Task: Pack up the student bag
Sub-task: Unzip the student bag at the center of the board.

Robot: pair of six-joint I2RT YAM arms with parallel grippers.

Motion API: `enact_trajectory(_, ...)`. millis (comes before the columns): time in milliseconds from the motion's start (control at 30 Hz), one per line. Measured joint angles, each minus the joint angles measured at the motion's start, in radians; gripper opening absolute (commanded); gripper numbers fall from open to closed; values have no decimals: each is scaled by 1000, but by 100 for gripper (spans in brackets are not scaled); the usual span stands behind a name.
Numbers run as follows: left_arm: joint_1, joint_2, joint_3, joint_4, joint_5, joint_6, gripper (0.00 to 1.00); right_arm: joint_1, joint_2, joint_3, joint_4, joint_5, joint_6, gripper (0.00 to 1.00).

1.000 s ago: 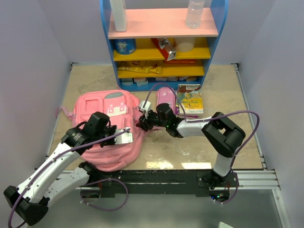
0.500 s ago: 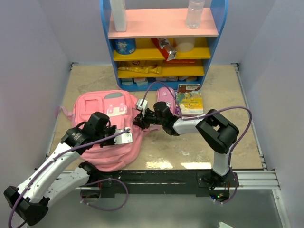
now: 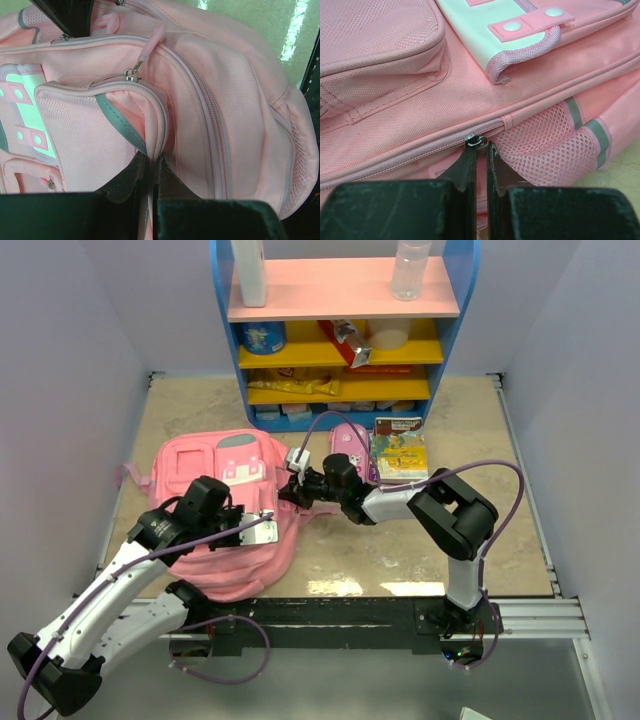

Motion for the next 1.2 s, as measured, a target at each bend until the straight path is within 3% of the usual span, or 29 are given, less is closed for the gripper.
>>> enact_trajectory(400, 0, -5, -2, 2, 6, -4, 0, 0, -67, -56, -6, 51, 1, 0)
enact_trajectory(900, 3, 11, -137, 143, 41, -27, 0, 0, -265, -167, -201, 121, 41, 0)
enact_trajectory(1200, 102, 118, -82, 184, 86, -132, 0, 80, -296, -177, -295, 225, 87, 0)
